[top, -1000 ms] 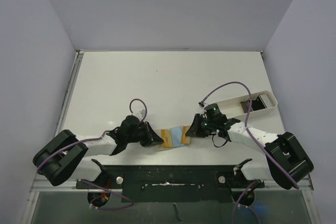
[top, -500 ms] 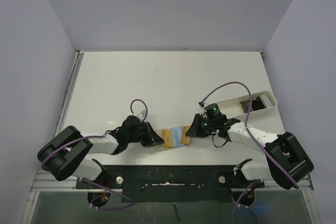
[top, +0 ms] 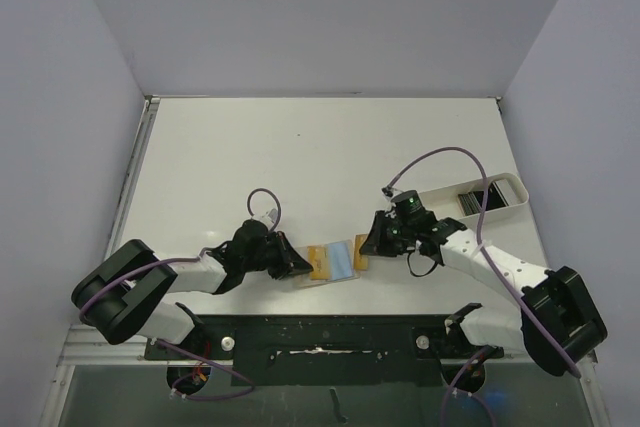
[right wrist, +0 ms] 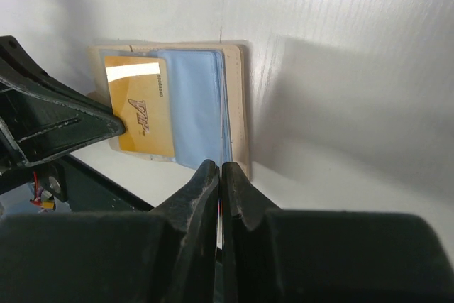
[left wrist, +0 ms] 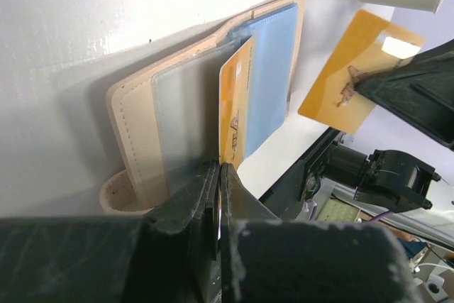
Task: Put the credit cards into the card holder
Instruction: Insert the credit card into the card holder.
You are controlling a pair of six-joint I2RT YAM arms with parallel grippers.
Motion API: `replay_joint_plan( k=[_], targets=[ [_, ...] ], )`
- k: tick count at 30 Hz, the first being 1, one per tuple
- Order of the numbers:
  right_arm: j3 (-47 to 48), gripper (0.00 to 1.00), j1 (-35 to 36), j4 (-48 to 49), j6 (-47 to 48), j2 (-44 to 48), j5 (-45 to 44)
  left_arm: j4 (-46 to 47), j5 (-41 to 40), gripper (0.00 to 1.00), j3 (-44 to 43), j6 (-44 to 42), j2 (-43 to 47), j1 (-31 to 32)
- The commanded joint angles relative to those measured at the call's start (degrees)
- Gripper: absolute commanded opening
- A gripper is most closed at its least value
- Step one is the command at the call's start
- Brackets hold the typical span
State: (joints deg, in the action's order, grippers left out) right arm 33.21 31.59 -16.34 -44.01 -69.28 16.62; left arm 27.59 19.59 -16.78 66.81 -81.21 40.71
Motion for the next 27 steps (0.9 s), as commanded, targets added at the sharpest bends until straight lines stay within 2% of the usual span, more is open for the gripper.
replay_joint_plan(
  k=[1, 10, 16, 27],
  targets=[
    [5.1, 0.00, 0.0, -6.3, 3.5, 1.0, -4.8, -0.3, -1.9, 0.00, -1.8, -1.3, 0.5, -0.1],
    [8.8, 0.00, 0.2, -10.7, 4.8, -4.3, -10.0, 0.5, -2.1, 0.00, -2.3, -1.2, -0.7, 0.4],
    [8.6, 0.00, 2.5, -9.2, 3.5, -7.2, -9.1, 1.5, -2.0, 0.00, -2.9, -1.1, -1.9, 0.8],
    [6.8, 0.00, 5.7, -8.1, -0.2, -6.4, -8.4, 2.7, -1.8, 0.00, -4.0, -1.3, -3.5, 1.4]
  ],
)
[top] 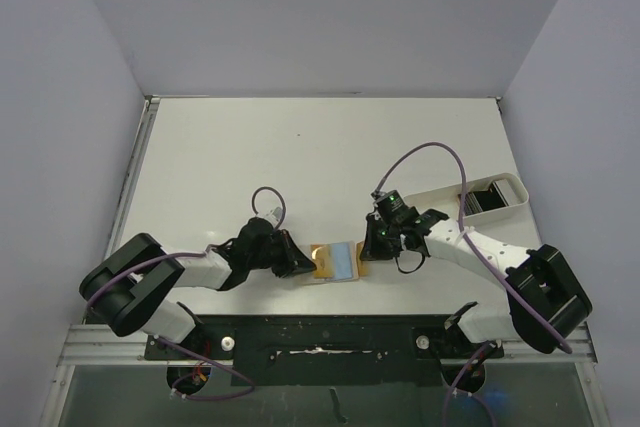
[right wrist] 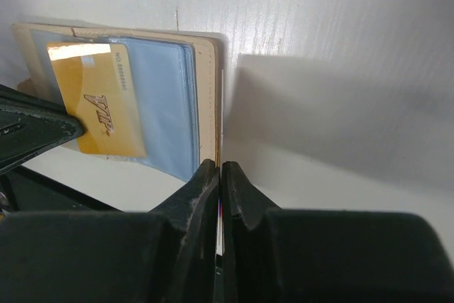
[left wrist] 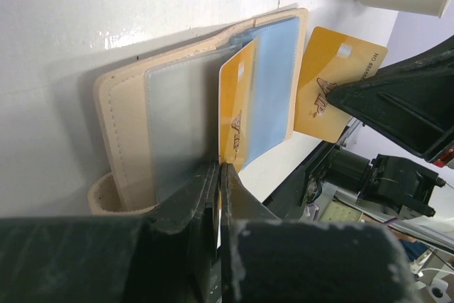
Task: Put the credit cards into the card holder
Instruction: Insert the credit card into the card holder.
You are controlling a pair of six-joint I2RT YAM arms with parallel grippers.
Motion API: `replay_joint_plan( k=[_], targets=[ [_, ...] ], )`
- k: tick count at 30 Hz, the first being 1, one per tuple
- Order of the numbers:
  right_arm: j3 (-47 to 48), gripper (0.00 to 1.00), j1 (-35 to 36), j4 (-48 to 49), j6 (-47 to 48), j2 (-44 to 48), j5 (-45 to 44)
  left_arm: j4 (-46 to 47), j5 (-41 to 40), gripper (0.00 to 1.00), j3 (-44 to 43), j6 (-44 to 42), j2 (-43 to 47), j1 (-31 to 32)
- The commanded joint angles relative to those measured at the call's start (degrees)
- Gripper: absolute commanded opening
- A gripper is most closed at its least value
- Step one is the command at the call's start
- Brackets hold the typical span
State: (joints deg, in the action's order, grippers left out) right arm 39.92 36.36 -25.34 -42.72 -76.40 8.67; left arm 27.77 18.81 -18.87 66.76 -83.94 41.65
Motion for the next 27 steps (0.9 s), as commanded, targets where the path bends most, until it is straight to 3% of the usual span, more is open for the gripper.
replay_joint_plan(
  k=[1, 6, 13, 27],
  targets=[
    [0.0, 0.00, 1.0, 0.7, -1.8, 1.0, -0.6, 2.6, -1.0, 0.00, -1.9, -1.2, -0.9, 0.5],
    [0.1, 0.00, 1.2, -0.9, -2.2, 2.1, -1.4, 2.2, -0.6, 0.00, -2.3, -1.3, -1.0, 0.6],
    [1.8, 0.00, 1.2, -5.5, -1.9, 4.3, -4.0, -3.9, -2.3, 0.27, -4.3, -3.2, 2.2, 0.6],
    [2.5, 0.00, 1.4, -5.2, -2.2, 4.0, -3.7, -13.1, -5.5, 0.38, -9.6, -7.6, 1.2, 0.7]
  ],
)
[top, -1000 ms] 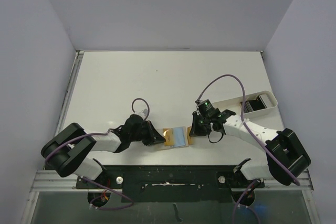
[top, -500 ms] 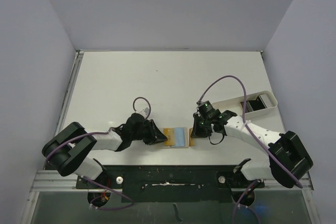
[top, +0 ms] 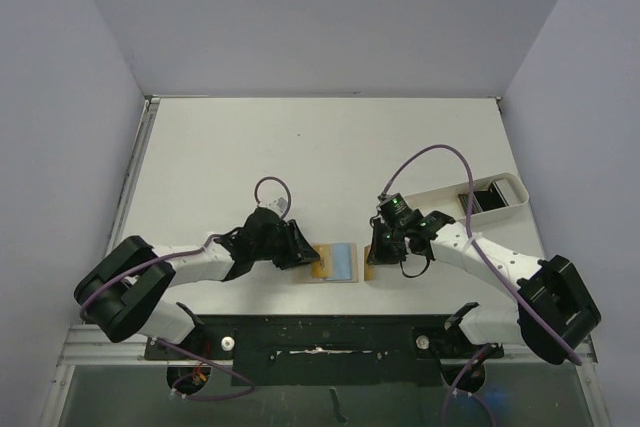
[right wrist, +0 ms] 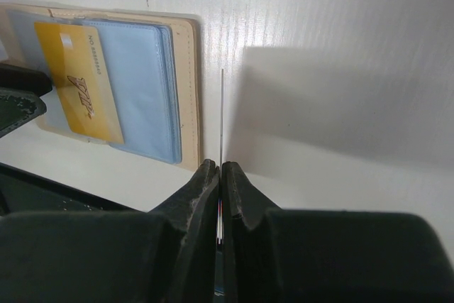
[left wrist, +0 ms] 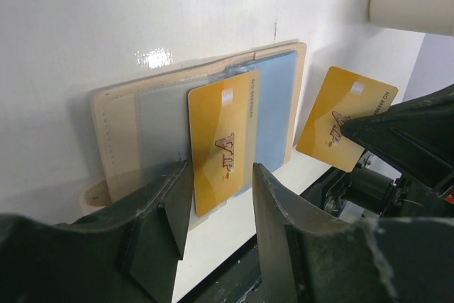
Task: Put the credit cards into the card holder
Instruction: Insert the credit card into the card holder.
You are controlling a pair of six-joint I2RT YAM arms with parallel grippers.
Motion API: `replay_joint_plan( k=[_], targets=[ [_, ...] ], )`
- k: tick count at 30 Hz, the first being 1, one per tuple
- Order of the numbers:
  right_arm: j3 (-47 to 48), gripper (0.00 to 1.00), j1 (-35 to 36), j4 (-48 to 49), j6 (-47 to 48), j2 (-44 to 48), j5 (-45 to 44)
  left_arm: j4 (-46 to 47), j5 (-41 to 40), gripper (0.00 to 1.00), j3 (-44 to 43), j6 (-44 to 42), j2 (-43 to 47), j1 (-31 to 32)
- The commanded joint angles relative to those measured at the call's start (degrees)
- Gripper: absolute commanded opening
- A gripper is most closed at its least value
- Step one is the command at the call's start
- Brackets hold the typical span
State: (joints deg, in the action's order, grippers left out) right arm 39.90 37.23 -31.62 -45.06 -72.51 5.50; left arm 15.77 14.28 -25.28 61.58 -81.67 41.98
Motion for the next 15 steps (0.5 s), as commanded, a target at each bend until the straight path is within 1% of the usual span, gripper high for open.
replay_joint_plan(
  k=[1, 11, 15],
  targets=[
    [2.7, 0.00, 0.6, 1.3, 0.2, -0.2, -0.4, -0.9, -1.0, 0.38, -3.4, -2.5, -1.4, 0.3],
    [2.4, 0.00, 1.8, 4.1, -0.1, -1.4, 0.8, 2.1, -0.5, 0.38, -3.6, -1.5, -5.2, 1.2],
    [2.3, 0.00, 2.2, 3.8, -0.4, -1.3, 0.6, 3.3, 0.1, 0.38, -3.6, -0.7, -5.6, 1.9]
  ],
)
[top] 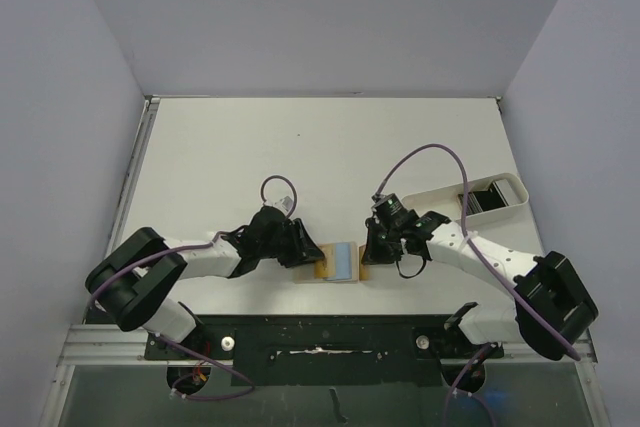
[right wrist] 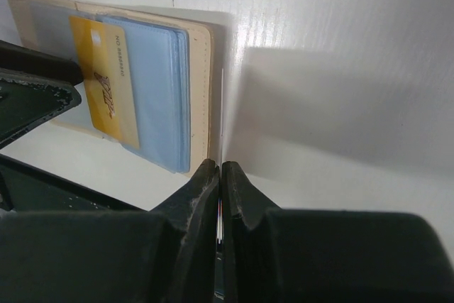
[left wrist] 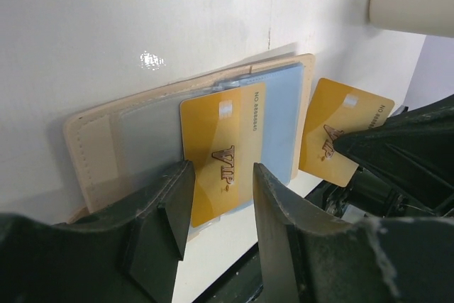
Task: Put the credit cards into the card holder
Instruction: Insert the credit card into the card holder.
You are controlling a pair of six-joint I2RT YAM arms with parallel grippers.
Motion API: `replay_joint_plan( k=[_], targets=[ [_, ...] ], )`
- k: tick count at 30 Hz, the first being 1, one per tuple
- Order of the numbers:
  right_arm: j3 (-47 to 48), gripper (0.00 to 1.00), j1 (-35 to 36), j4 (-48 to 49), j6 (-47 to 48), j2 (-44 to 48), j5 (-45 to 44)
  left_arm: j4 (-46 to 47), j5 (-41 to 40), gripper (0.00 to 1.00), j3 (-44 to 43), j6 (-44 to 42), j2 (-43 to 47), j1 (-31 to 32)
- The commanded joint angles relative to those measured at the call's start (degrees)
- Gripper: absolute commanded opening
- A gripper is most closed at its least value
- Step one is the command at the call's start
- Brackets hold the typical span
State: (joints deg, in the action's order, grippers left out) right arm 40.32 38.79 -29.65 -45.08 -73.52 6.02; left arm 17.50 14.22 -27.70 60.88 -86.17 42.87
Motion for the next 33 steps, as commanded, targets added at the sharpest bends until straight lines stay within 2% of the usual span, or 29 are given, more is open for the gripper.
replay_joint_plan(
  k=[1, 8, 15, 33],
  targets=[
    [2.1, 0.00, 0.7, 1.2, -0.4, -0.1, -0.6, 1.5, 0.2, 0.38, -1.2, 0.2, -0.8, 1.1],
    [6.0, 0.00, 0.7, -4.9, 0.8, 1.9, -5.3, -3.5, -2.3, 0.39, -2.8, -0.3, 3.4, 1.1],
    [7.2, 0.00, 0.6, -4.0, -0.2, 2.5, -4.2, -8.2, -6.2, 0.42, -3.0, -0.5, 6.4, 1.1],
    [6.6, 0.00, 0.6, -0.3, 1.2, -3.5, -3.4, -2.0, -3.8, 0.43, -3.3, 2.1, -0.6, 1.3]
  ],
)
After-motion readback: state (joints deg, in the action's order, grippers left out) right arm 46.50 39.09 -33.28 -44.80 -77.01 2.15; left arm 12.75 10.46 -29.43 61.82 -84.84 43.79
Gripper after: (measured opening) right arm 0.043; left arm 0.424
